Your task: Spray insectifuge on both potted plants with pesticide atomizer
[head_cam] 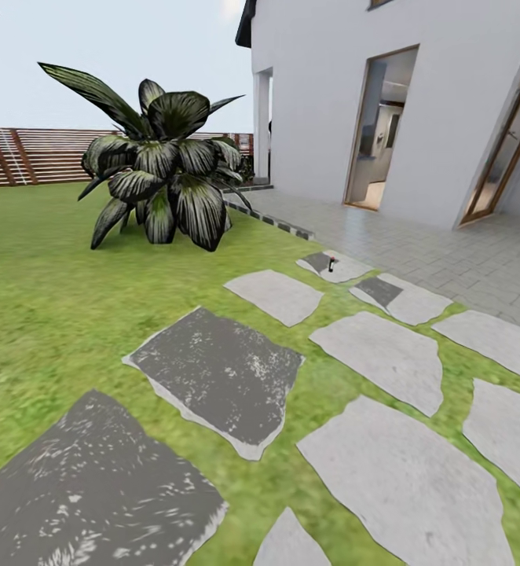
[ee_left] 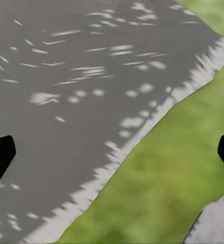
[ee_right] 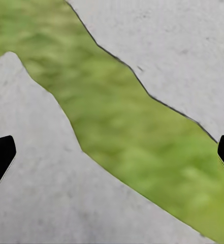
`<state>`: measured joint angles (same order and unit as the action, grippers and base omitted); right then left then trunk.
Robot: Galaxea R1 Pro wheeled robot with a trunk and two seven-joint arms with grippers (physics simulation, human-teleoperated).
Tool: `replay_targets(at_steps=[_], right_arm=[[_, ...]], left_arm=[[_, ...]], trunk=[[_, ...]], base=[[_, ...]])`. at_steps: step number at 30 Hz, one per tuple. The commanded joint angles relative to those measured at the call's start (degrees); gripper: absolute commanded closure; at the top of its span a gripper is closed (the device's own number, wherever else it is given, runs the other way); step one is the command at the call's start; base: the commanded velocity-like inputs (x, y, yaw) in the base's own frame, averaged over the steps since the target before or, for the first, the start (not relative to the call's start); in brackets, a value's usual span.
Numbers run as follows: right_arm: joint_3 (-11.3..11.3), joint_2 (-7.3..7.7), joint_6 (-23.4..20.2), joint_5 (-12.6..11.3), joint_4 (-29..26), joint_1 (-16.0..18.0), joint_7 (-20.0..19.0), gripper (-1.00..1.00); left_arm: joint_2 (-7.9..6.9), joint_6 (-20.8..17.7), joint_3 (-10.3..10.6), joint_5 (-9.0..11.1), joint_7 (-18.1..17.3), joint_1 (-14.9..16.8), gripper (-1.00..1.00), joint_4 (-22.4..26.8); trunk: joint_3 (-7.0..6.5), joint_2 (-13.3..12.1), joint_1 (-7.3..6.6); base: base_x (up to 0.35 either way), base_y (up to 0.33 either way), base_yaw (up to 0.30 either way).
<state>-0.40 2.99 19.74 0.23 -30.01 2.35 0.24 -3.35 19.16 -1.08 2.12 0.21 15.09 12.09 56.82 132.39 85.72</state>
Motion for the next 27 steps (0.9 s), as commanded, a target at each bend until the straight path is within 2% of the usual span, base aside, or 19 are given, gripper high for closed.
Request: replay_targets(at_steps=[1, 27], right_arm=[[0.0, 0.00, 0.2, 0.0, 0.0, 0.0, 0.0, -1.00], [0.1, 0.00, 0.1, 0.0, 0.0, 0.0, 0.0, -1.00]], left_arm=[[0.01, 0.2, -0.1, 0.2, 0.0, 0.0, -1.00, 0.0], [0.01, 0.2, -0.1, 0.2, 0.0, 0.0, -1.00, 0.0]], trunk=[[0.05, 0.0, 0.02], [0.05, 0.0, 0.02]], base=[[0.278, 0.000, 0.000], [0.278, 0.000, 0.000]])
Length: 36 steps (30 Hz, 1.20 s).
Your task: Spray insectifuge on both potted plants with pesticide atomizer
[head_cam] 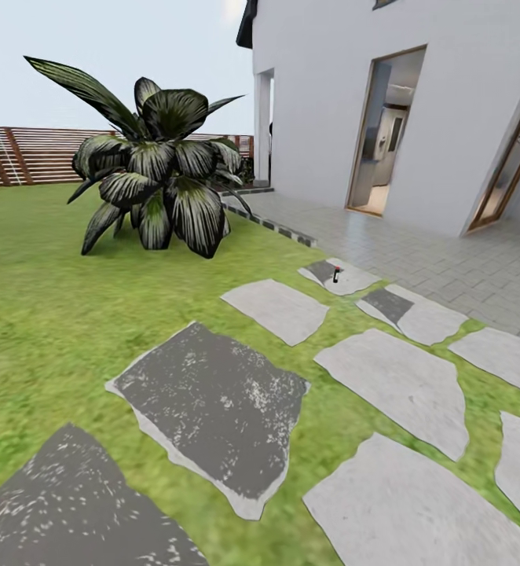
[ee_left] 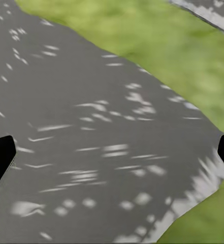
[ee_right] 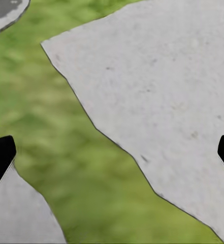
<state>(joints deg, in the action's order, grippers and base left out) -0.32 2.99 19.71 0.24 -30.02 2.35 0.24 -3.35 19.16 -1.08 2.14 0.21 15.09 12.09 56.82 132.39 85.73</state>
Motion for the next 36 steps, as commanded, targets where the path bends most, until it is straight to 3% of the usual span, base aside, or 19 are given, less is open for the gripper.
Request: replay_targets(at_steps=[1, 36], right_arm=[[0.0, 0.00, 0.2, 0.0, 0.0, 0.0, 0.0, -1.00], [0.0, 0.00, 0.2, 0.0, 0.0, 0.0, 0.0, -1.00]], left_arm=[[0.01, 0.2, -0.1, 0.2, 0.0, 0.0, -1.00, 0.0], [0.01, 0.2, -0.1, 0.2, 0.0, 0.0, -1.00, 0.0]], trunk=[[0.05, 0.0, 0.02], [0.05, 0.0, 0.02]], base=[[0.278, 0.000, 0.000], [0.276, 0.000, 0.000]])
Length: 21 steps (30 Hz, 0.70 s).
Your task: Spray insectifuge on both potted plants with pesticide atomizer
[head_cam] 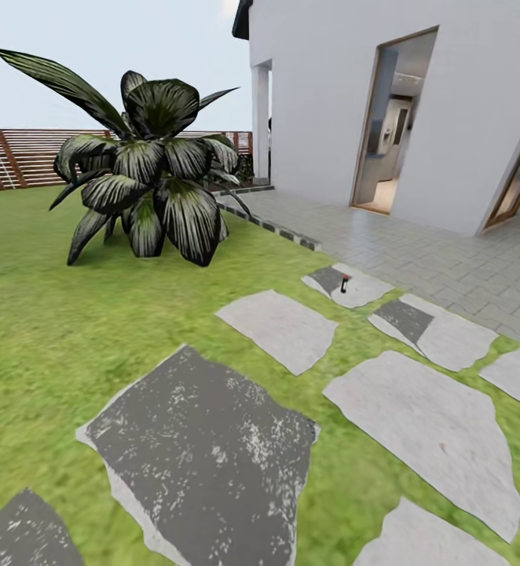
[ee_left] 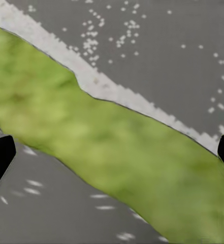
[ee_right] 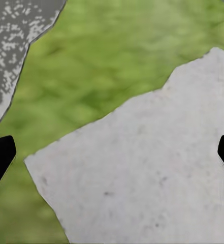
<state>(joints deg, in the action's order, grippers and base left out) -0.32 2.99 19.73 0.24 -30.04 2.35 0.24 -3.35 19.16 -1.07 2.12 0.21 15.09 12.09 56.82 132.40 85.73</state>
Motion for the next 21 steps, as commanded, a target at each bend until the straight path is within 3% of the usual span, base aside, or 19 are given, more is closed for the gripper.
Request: replay_targets(at_steps=[1, 8, 21], right_arm=[[0.0, 0.00, 0.2, 0.0, 0.0, 0.0, 0.0, -1.00], [0.0, 0.00, 0.2, 0.0, 0.0, 0.0, 0.0, -1.00], [0.0, 0.00, 0.2, 0.0, 0.1, 0.0, 0.0, -1.00]], left_arm=[[0.01, 0.2, -0.1, 0.2, 0.0, 0.0, -1.00, 0.0], [0.01, 0.2, -0.1, 0.2, 0.0, 0.0, -1.00, 0.0], [0.01, 0.2, -0.1, 0.3, 0.0, 0.0, -1.00, 0.0]], trunk=[[0.05, 0.0, 0.02], [0.05, 0.0, 0.02], [0.05, 0.0, 0.02]], base=[[0.268, 0.000, 0.000], [0.268, 0.000, -0.030], [0.268, 0.000, -0.248]])
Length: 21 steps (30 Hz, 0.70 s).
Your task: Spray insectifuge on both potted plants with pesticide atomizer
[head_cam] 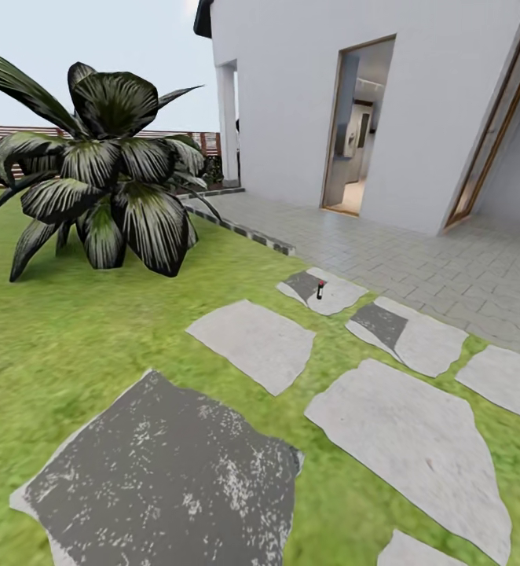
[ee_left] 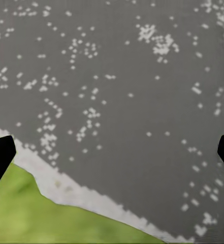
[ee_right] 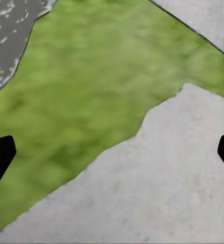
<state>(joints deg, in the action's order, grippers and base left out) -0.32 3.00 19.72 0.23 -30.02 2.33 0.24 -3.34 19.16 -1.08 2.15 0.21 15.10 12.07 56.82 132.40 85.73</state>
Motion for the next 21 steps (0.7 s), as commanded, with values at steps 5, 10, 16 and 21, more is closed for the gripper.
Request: replay_targets(at_steps=[5, 10, 16, 21], right_arm=[[0.0, -0.01, 0.2, 0.0, 0.1, 0.0, 0.0, -1.00], [0.0, -0.01, 0.2, 0.0, 0.1, 0.0, 0.0, -1.00], [0.0, -0.01, 0.2, 0.0, 0.0, 0.0, 0.0, -1.00], [0.0, -0.01, 0.2, 0.0, 0.0, 0.0, 0.0, -1.00]], left_arm=[[0.00, 0.2, -0.1, 0.2, 0.0, 0.0, -1.00, 0.0], [0.00, 0.2, -0.1, 0.2, 0.0, 0.0, -1.00, 0.0], [0.00, 0.2, -0.1, 0.2, 0.0, 0.0, -1.00, 0.0], [0.00, 0.2, -0.1, 0.2, 0.0, 0.0, -1.00, 0.0]], trunk=[[0.05, 0.0, 0.02], [0.05, 0.0, 0.02], [0.05, 0.0, 0.02], [0.05, 0.0, 0.02]], base=[[0.268, 0.000, -0.264], [0.268, 0.000, -0.264], [0.268, 0.000, -0.145], [0.268, 0.000, -0.016]])
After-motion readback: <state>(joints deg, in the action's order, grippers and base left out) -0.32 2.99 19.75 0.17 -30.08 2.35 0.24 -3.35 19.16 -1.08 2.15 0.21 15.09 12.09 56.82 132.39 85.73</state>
